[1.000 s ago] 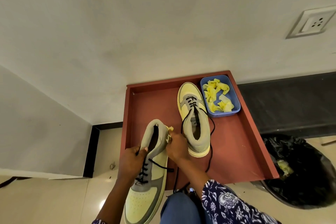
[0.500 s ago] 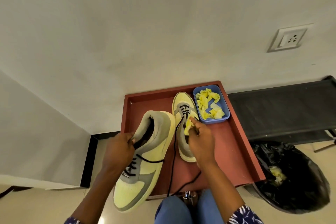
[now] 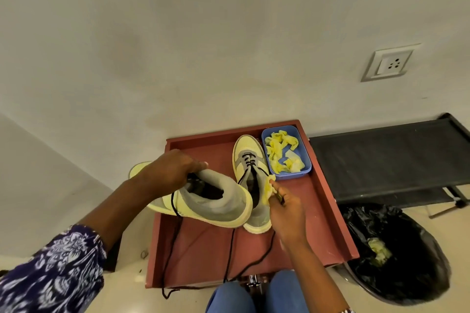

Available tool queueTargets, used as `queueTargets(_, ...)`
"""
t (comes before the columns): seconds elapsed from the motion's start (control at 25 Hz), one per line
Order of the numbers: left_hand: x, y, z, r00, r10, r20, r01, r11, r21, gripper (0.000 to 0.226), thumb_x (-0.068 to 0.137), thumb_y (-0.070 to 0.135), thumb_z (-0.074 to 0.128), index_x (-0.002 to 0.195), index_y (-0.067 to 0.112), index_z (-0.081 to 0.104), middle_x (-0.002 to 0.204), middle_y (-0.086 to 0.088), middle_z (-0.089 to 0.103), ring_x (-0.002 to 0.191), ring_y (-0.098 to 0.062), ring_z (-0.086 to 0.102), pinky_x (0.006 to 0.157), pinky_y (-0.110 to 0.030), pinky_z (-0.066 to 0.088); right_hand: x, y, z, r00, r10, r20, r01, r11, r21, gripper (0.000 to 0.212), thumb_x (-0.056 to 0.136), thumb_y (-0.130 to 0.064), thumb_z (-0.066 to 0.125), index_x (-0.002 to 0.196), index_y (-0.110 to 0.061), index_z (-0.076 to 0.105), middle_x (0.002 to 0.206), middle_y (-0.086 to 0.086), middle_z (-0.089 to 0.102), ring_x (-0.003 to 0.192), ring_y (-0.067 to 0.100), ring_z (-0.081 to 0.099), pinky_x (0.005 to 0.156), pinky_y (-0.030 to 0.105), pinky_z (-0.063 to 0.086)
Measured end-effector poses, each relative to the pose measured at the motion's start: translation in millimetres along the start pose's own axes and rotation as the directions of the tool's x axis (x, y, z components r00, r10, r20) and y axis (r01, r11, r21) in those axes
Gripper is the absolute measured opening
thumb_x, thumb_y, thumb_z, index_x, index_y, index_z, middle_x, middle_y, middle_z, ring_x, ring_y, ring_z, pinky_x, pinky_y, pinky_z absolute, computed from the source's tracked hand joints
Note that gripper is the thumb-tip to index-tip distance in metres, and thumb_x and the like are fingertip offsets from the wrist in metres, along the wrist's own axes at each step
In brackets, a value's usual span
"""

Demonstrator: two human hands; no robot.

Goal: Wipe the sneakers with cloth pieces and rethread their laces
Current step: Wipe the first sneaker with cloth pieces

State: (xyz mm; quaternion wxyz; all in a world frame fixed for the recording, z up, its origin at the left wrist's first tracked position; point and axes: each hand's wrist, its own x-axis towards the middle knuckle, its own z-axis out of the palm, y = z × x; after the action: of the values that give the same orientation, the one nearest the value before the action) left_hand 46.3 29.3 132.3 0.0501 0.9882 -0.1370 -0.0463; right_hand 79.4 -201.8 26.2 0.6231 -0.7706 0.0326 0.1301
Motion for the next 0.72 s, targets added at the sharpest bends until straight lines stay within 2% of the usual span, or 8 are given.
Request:
queueTargets(0.04,4,-4,6,0.998,0.060,0.026,-0.062,0.996,0.066,0.054,0.045,-0.011,0.071,0.097,0.004,0.072,0.084,-0.009,0.075,0.071,-0.022,0.072,0.056,-0.029,0.057,-1,3,0,1.000,0.010,0.001,-0.010,1.000,-0.005,0.037,0.090,-0.001,0.050,0.123,-0.015,0.059,0.119,-0.002,0.065,0.105,0.010,0.059,0.088,0.021,0.045)
queueTargets(0.12,9,-9,17,0.991,0.113,0.076,-0.123,0.981,0.151,0.045,0.053,-0.001,0.068,0.099,0.003,0.071,0.084,-0.012,0.074,0.073,-0.025,0.072,0.053,-0.035,0.059,-4,8,2,0.999,0.034,0.016,-0.034,0.999,-0.002,0.037,0.090,-0.003,0.050,0.123,-0.016,0.059,0.117,-0.006,0.063,0.104,0.008,0.058,0.088,0.022,0.045)
queueTargets(0.24,22,-7,28,0.990,0.066,0.124,-0.078,0.993,0.089,0.039,0.079,0.007,0.057,0.118,0.005,0.062,0.114,-0.014,0.067,0.105,-0.030,0.064,0.076,-0.047,0.056,-11,12,5,0.997,0.057,0.048,-0.058,0.998,0.010,0.037,0.091,-0.002,0.050,0.124,-0.016,0.058,0.111,-0.010,0.061,0.107,0.007,0.057,0.093,0.022,0.045)
queueTargets(0.32,29,-10,31,0.982,0.041,0.186,-0.063,0.991,0.114,0.037,0.089,0.011,0.053,0.126,0.008,0.056,0.128,-0.010,0.059,0.117,-0.025,0.057,0.093,-0.039,0.050,-15,14,8,0.997,0.049,0.062,-0.049,0.999,-0.001,0.038,0.091,-0.001,0.049,0.123,-0.017,0.058,0.110,-0.010,0.060,0.105,0.006,0.056,0.092,0.020,0.043)
queueTargets(0.44,36,-17,38,0.974,0.133,0.182,-0.149,0.986,0.077,0.032,0.079,0.004,0.061,0.111,0.001,0.066,0.112,-0.017,0.067,0.103,-0.030,0.066,0.087,-0.041,0.053,-19,18,12,0.999,0.021,0.043,-0.019,0.999,-0.029,0.039,0.090,0.000,0.049,0.123,-0.018,0.059,0.112,-0.009,0.061,0.103,0.004,0.055,0.089,0.018,0.042)
queueTargets(0.48,37,-20,40,0.968,0.138,0.211,-0.158,0.984,0.081,0.032,0.080,0.004,0.061,0.113,0.001,0.064,0.115,-0.018,0.065,0.106,-0.031,0.064,0.091,-0.041,0.051,-21,19,13,0.999,0.009,0.036,-0.007,0.999,-0.042,0.039,0.090,0.000,0.049,0.123,-0.018,0.059,0.113,-0.008,0.061,0.103,0.004,0.054,0.089,0.018,0.042)
queueTargets(0.6,43,-22,49,0.930,0.063,0.363,-0.136,0.974,0.180,0.039,0.093,0.011,0.049,0.132,0.008,0.049,0.139,-0.010,0.049,0.129,-0.021,0.047,0.108,-0.029,0.034,-23,20,14,1.000,-0.020,0.011,0.021,0.998,-0.064,0.039,0.089,0.001,0.050,0.123,-0.018,0.059,0.115,-0.006,0.062,0.104,0.005,0.056,0.089,0.017,0.042)
queueTargets(0.72,45,-24,62,0.906,0.046,0.420,-0.153,0.962,0.225,0.042,0.096,0.012,0.044,0.137,0.010,0.041,0.144,-0.008,0.042,0.133,-0.020,0.040,0.110,-0.027,0.031,-27,22,16,0.998,-0.052,-0.032,0.050,0.997,-0.050,0.039,0.089,0.002,0.050,0.122,-0.016,0.059,0.116,-0.002,0.064,0.106,0.011,0.059,0.091,0.023,0.047)
